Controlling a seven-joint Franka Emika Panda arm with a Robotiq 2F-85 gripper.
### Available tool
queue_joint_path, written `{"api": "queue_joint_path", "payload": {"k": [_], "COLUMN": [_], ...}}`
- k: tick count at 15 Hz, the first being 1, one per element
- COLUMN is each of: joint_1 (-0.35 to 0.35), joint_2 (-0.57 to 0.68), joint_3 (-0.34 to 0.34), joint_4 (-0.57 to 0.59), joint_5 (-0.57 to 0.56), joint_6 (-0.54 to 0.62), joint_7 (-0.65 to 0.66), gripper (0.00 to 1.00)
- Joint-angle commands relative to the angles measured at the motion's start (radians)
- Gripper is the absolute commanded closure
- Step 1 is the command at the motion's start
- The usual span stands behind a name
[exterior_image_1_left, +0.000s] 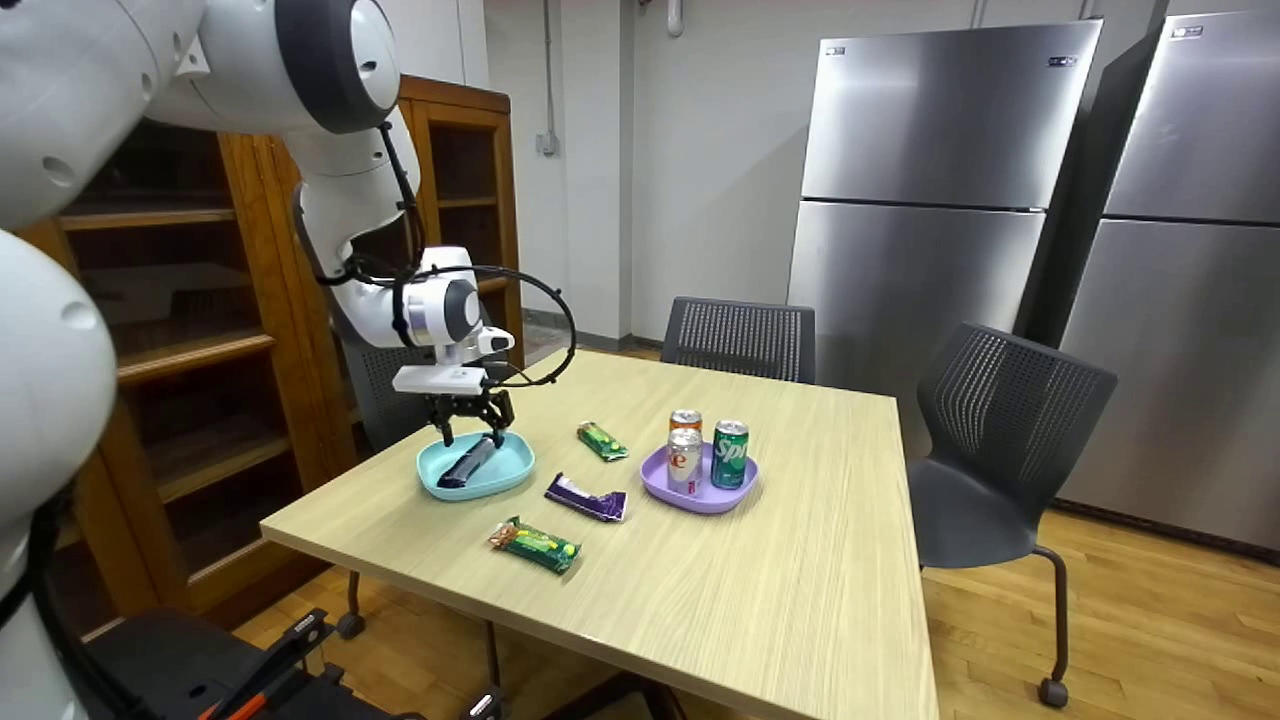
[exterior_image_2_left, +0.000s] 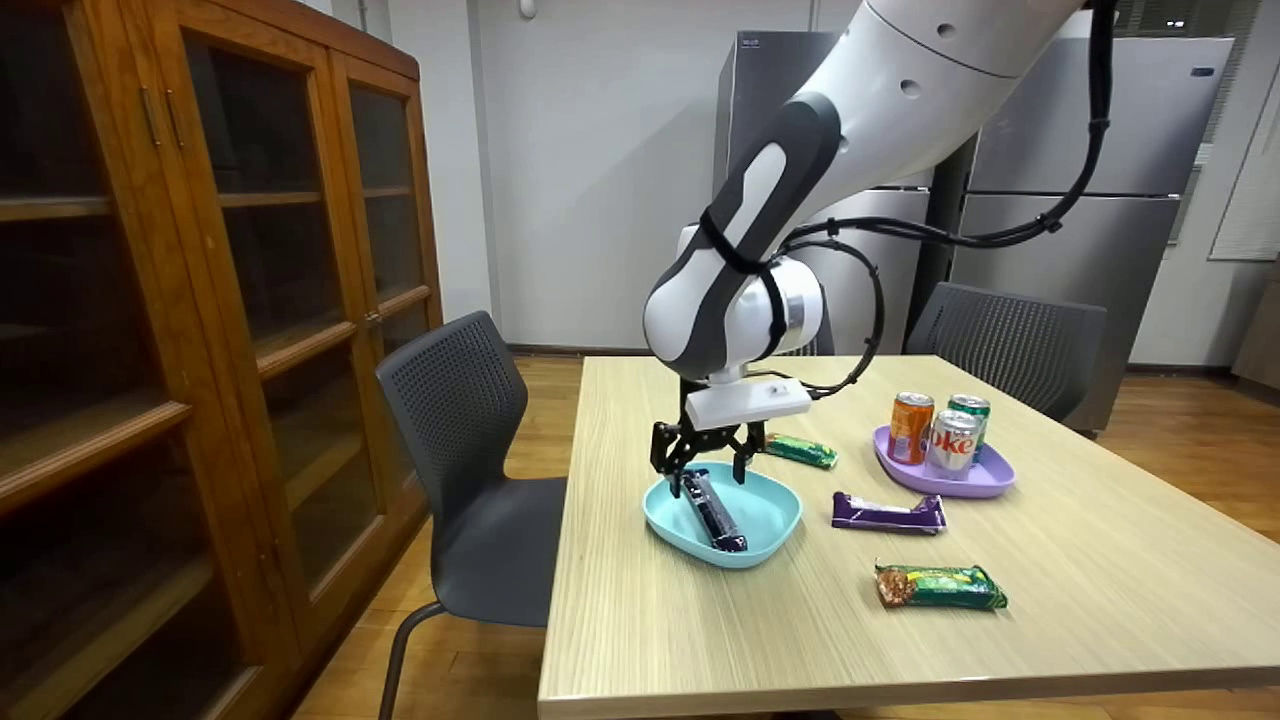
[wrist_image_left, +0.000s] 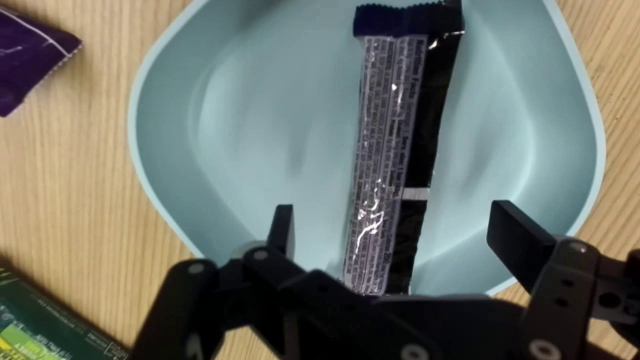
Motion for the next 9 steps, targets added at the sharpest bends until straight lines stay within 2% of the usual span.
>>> {"api": "queue_joint_path", "payload": {"k": [1,6,7,9], "joint_1": [0.0,0.0,-0.051,-0.066], "joint_2": [-0.011,-0.011,-0.154,-0.19], "joint_3": [-0.001,-0.001,-0.014,-0.027], "joint_4": [0.014,0.016,-0.178,-0.223], "joint_5": [-0.02,-0.02,-0.035,-0.043], "joint_6": [-0.037,-0.036,0.043,0.057], "joint_7": [0.007,0.007,-0.044,-0.061], "gripper": [0.0,0.0,0.0,0.0]}}
